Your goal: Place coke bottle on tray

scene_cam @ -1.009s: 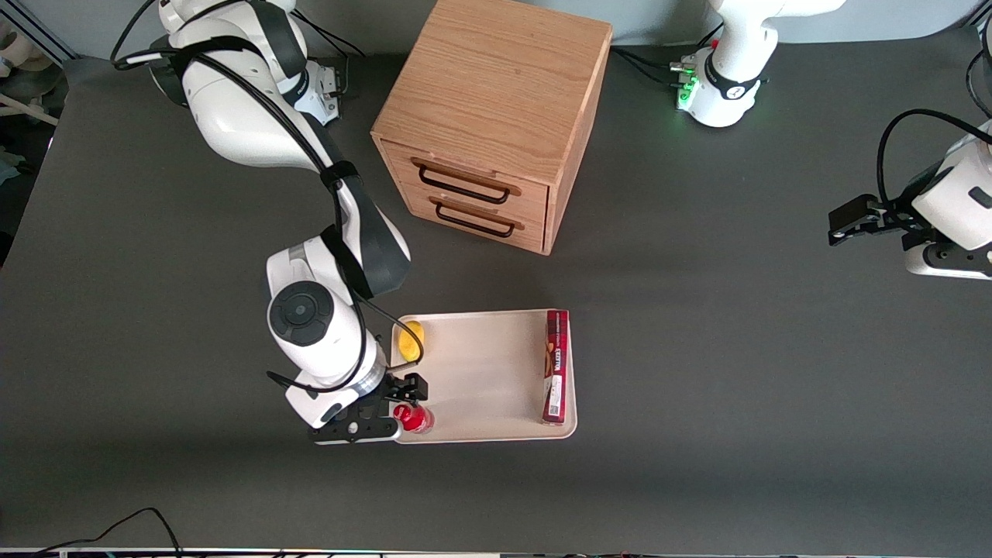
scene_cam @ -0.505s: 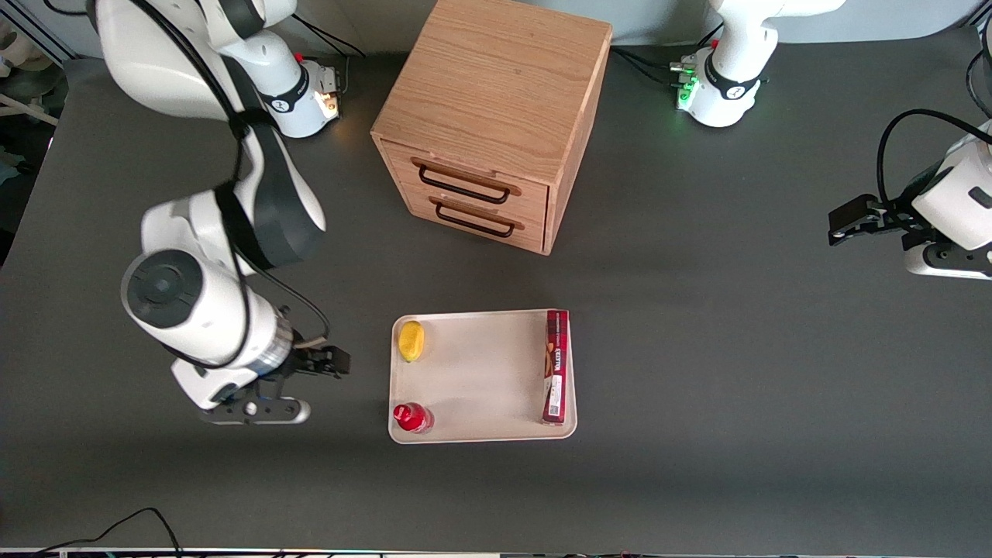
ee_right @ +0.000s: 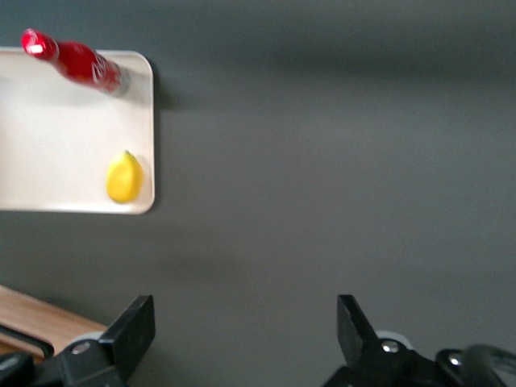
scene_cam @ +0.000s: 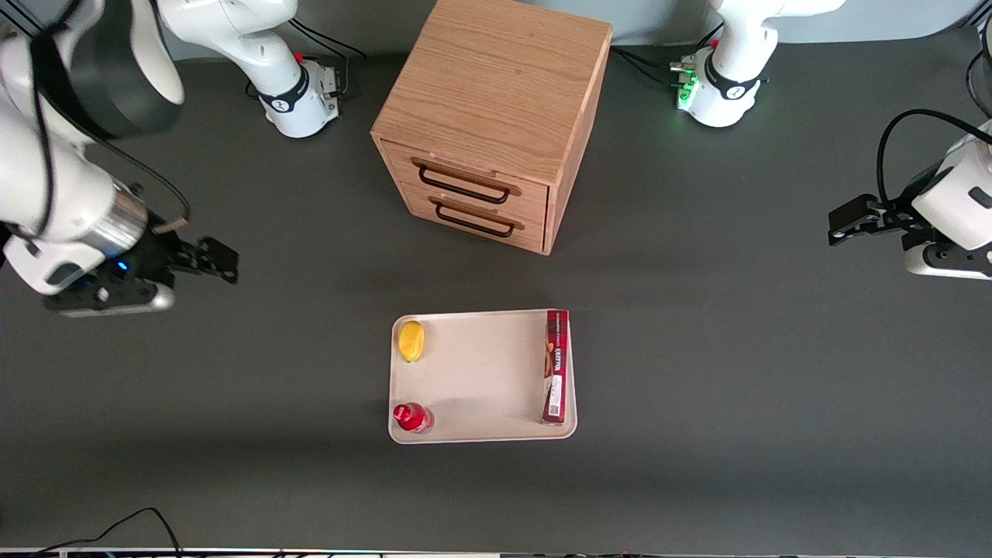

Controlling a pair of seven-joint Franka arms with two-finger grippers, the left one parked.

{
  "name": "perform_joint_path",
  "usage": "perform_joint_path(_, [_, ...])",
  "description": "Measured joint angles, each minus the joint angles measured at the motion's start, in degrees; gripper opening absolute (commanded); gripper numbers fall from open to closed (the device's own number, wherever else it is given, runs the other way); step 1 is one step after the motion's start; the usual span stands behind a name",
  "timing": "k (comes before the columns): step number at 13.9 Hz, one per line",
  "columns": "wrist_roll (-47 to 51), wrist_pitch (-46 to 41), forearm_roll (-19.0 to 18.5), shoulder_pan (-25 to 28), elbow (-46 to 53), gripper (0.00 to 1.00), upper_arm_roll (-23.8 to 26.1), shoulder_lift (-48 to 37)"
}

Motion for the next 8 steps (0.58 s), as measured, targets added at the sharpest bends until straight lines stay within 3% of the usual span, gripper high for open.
perform_joint_path(8, [-4.8, -8.6, 0.0, -5.0, -4.4, 1.0, 0.0, -12.5])
